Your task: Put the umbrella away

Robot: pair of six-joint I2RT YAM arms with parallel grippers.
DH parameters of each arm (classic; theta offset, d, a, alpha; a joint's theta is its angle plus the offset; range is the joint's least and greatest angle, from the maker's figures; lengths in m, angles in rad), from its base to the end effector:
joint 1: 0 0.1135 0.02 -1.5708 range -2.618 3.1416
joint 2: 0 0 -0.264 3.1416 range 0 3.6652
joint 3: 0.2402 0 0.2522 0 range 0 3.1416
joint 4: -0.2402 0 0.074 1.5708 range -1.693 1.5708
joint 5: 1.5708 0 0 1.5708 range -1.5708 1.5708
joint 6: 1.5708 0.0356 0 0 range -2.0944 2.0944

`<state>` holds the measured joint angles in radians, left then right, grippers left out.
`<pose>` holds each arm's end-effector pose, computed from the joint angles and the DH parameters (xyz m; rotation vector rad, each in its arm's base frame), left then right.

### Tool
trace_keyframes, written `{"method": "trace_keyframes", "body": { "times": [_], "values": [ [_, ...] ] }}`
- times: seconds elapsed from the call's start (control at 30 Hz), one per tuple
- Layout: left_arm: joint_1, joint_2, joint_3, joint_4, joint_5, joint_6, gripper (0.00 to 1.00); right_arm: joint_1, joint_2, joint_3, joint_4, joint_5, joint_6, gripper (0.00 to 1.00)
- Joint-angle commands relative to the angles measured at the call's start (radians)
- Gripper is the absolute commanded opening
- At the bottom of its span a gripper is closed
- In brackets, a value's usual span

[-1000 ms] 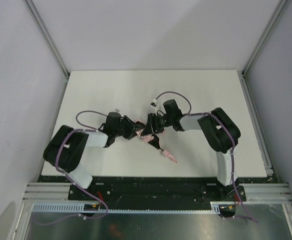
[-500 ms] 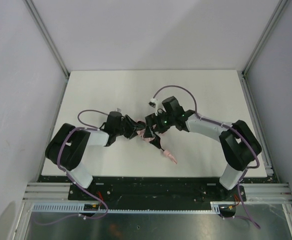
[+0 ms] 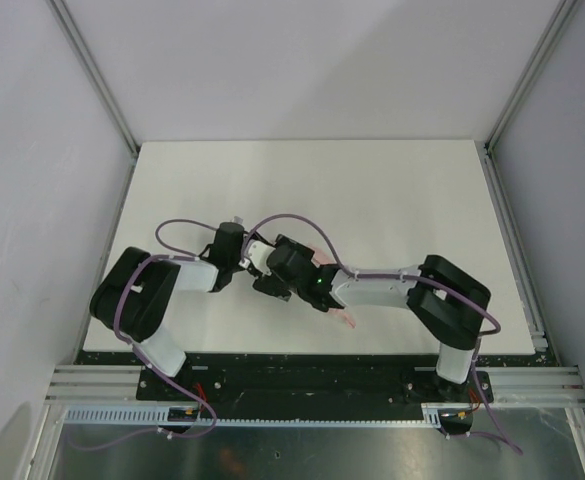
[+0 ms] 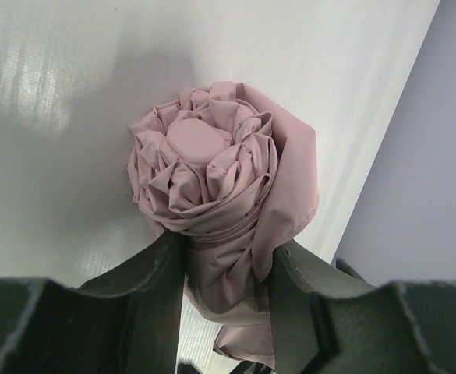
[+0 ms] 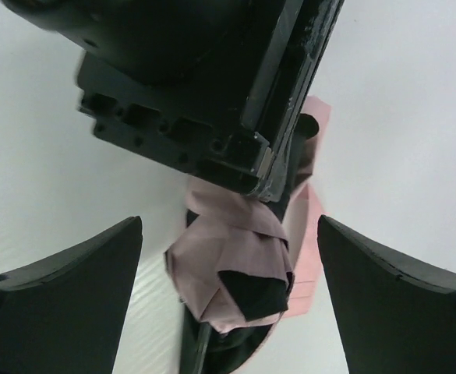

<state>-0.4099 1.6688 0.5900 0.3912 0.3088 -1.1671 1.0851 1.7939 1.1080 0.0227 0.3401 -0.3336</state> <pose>0.2688 -0.1286 0.1202 -0.7526 2.3894 -1.1118 0.1929 0.3400 0.1960 -1.2829 1.7752 0.0420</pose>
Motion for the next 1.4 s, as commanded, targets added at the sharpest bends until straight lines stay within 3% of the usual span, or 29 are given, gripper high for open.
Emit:
{"method": "trace_keyframes", "body": {
  "times": [0.0,0.17,0.43,0.63,1.1,1.37],
  "values": [
    [-0.005,0.077,-0.055,-0.302,-0.116,0.085,0.26,0.003,0.065,-0.008,0.133,0.118,-0.172,0.96],
    [-0.004,0.067,-0.054,-0.303,-0.109,0.083,0.26,-0.020,0.136,-0.016,0.183,0.112,-0.181,0.85],
    [0.001,0.042,-0.044,-0.303,-0.095,0.099,0.28,-0.101,0.194,-0.029,0.119,-0.022,-0.056,0.30],
    [0.034,0.001,-0.010,-0.301,-0.078,0.137,0.40,-0.172,0.201,-0.030,0.014,-0.255,0.066,0.02],
    [0.112,-0.143,0.055,-0.297,-0.008,0.214,0.67,-0.362,0.260,-0.032,-0.051,-0.787,0.318,0.00],
    [0.208,-0.331,0.022,-0.316,0.066,0.206,0.80,-0.431,0.321,-0.032,0.014,-0.950,0.416,0.00]
  ]
}}
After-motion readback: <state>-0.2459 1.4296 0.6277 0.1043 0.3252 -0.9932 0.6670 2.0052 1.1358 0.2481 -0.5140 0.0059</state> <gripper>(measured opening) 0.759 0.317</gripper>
